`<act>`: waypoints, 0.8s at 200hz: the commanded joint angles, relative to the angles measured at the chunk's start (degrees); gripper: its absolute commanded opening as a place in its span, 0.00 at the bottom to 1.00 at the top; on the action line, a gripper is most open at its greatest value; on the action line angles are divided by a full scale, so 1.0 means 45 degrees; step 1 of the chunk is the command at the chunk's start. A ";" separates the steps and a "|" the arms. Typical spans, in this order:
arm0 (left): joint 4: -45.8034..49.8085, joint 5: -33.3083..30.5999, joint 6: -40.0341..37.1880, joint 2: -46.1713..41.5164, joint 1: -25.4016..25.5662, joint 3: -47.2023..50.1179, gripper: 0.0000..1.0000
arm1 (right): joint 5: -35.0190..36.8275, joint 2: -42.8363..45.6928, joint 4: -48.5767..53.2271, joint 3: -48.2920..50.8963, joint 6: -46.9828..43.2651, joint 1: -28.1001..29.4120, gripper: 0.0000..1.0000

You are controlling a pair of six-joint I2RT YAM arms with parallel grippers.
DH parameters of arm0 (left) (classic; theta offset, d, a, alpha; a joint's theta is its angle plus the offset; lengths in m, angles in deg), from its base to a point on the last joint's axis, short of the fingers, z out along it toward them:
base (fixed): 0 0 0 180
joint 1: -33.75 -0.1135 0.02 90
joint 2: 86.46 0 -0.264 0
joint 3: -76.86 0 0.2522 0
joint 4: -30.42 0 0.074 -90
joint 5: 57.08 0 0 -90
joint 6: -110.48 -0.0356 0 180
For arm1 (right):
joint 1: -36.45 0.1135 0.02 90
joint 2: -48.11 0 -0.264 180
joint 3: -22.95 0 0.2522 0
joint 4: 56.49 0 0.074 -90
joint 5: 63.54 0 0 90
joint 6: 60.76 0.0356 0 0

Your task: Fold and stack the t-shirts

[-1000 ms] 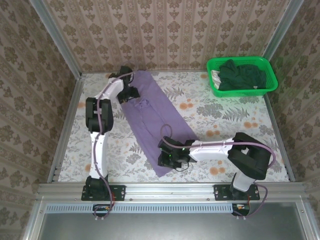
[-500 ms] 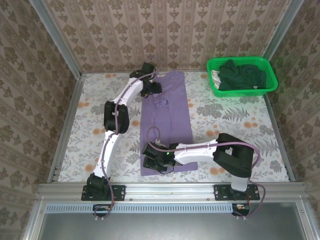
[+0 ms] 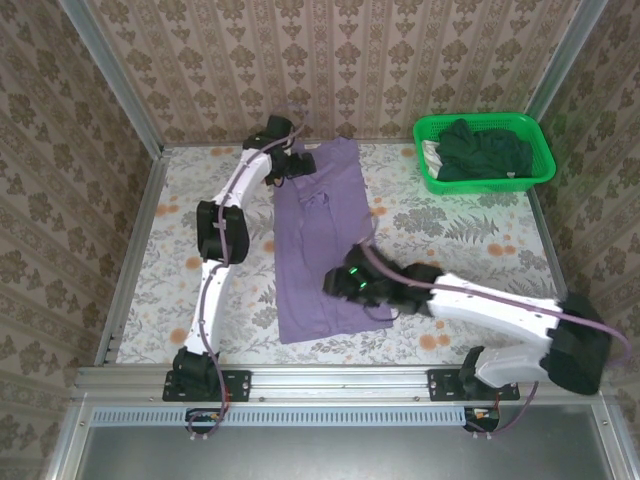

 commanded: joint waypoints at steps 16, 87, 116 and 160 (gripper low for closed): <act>0.0001 -0.0165 0.0968 -0.4717 0.0453 0.2987 1.00 | -0.0742 0.2396 0.2017 0.1608 -0.3101 -0.3795 0.60; -0.0067 0.2317 0.1983 -1.1626 0.1263 1.5905 0.66 | -0.4468 0.0410 0.1530 0.3208 -0.4379 -0.5197 0.56; -0.0851 0.4061 0.1578 -1.4445 0.1317 2.0399 0.63 | -0.4153 -0.0252 0.1238 0.3410 -0.3803 -0.4748 0.55; -0.1383 0.6134 0.0655 -1.6038 0.1281 2.3416 0.63 | -0.3358 -0.0802 0.1168 0.3803 -0.2858 -0.4543 0.53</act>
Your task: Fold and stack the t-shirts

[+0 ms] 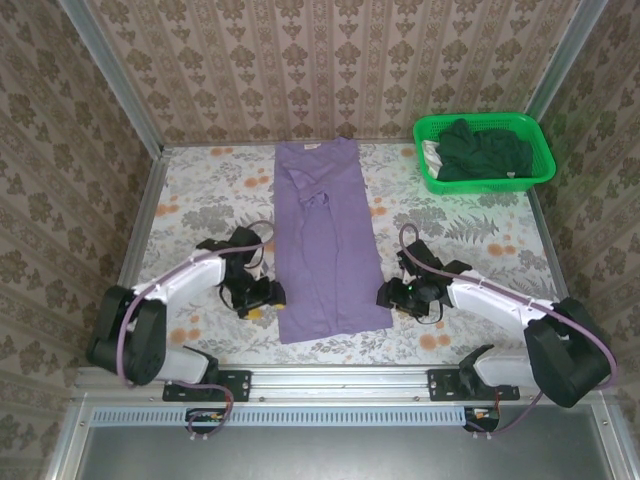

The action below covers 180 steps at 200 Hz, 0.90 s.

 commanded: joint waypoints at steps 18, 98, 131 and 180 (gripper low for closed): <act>-0.1299 0.2108 -0.0451 -0.0391 0.0492 0.1033 0.63 | 0.0653 -0.0077 0.0262 0.0441 0.0402 0.0086 0.51; -0.2837 0.2265 0.1208 -0.0372 0.1071 0.2599 0.57 | -0.1472 0.0407 -0.0540 0.1104 0.0110 0.0217 0.47; -0.3264 0.2265 0.1266 0.0021 0.1479 0.2511 0.53 | -0.1494 0.0317 -0.0930 0.1119 0.0419 0.0413 0.45; -0.3505 0.1875 0.1389 0.0393 0.1827 0.2504 0.46 | -0.0703 -0.0061 -0.0363 0.0987 0.0491 0.0535 0.41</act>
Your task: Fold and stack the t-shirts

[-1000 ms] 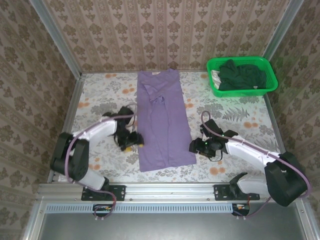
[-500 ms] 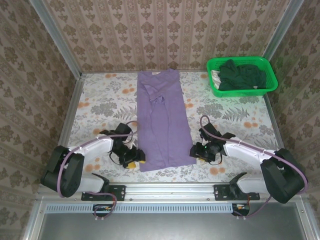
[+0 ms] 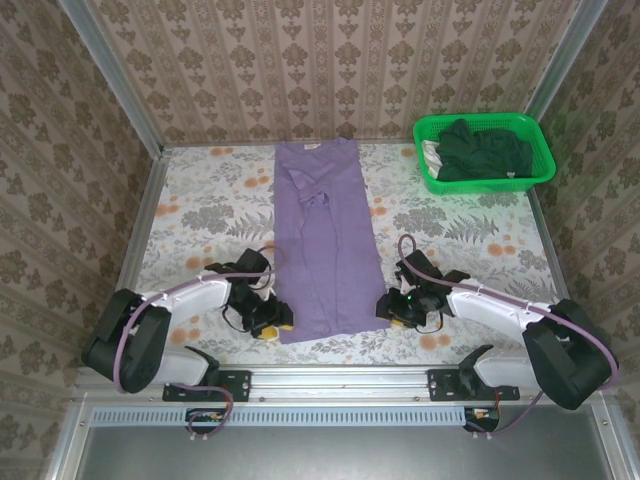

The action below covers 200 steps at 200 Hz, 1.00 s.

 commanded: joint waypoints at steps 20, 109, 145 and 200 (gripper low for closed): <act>-0.0928 0.0106 0.0351 0.0690 0.0695 0.0165 0.43 | 0.0599 -0.0347 0.0645 -0.0039 0.0106 0.0069 0.40; -0.1007 -0.0486 0.0357 0.1149 0.1070 -0.0189 0.00 | 0.0680 -0.0245 0.0877 -0.0029 0.0000 0.0086 0.03; 0.0649 -0.1075 0.0010 0.0218 0.1089 -0.0228 0.00 | 0.0330 0.0146 0.0858 0.0292 0.0788 0.0608 0.00; 0.3538 -0.1972 0.0612 -0.2754 0.1075 -0.0396 0.00 | 0.0740 0.2111 0.1354 0.1108 0.2917 0.2306 0.00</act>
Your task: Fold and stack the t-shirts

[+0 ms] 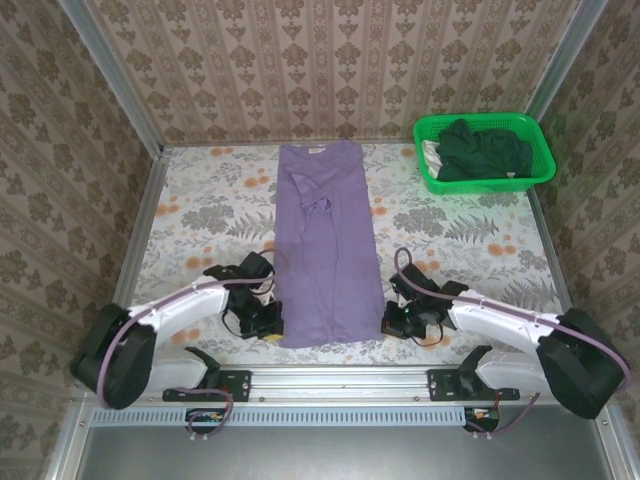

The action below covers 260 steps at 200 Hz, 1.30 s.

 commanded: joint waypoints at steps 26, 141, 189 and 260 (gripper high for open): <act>0.2473 -0.1219 0.0400 -0.1497 -0.0013 -0.0343 0.00 | 0.0284 0.1291 0.0460 0.0598 0.2232 0.1025 0.00; 0.1445 0.0919 -0.1094 0.1284 -0.3674 -0.5289 0.00 | 0.1358 -0.0622 0.1035 -0.4579 0.0330 -0.2426 0.00; 0.1298 0.1000 -0.1886 0.5210 -0.5033 -0.9289 0.00 | 0.1294 -0.4900 0.0381 -0.7793 -0.0612 -0.3964 0.00; 0.1155 0.1602 -0.1921 0.9632 -0.5722 -1.2683 0.00 | 0.0819 -0.9869 0.0916 -1.1756 -0.1004 -0.4795 0.00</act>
